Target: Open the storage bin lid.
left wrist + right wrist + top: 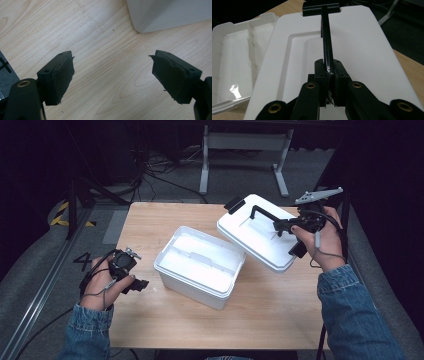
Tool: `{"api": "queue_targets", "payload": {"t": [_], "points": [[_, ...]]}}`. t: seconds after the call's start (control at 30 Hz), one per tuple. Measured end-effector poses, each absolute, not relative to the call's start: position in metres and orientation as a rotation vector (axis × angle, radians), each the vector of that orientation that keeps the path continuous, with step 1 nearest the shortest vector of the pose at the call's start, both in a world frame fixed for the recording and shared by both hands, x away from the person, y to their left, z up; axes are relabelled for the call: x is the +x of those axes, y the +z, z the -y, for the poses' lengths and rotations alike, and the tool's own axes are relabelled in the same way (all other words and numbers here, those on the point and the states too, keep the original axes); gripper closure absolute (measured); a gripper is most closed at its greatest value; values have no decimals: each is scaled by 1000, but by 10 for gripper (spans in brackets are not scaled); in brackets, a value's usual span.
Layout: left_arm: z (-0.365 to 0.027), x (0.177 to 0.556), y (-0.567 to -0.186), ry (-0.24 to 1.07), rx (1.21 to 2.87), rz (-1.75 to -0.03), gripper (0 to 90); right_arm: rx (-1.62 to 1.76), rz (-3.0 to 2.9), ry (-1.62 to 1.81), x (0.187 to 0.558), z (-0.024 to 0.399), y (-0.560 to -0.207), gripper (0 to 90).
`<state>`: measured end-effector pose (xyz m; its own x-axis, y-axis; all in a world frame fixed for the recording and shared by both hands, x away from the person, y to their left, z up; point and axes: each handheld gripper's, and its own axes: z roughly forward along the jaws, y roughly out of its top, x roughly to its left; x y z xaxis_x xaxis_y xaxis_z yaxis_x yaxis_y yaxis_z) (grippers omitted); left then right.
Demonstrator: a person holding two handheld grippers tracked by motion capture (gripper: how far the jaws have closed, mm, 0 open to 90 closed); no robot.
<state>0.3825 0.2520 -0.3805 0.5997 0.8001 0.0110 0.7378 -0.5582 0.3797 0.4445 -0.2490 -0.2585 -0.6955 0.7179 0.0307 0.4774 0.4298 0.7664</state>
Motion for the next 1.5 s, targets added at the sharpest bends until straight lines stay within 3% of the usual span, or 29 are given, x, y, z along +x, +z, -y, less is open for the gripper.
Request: {"api": "queue_targets", "payload": {"t": [0.67,1.5], "points": [[-252,383,-382,253,2491,-1256,184,1211,-2378,1019,477,281,-314,848],[-251,384,-384,255,2505,-1244,184,1307,-2416,969,491,293,-377,848]]}}
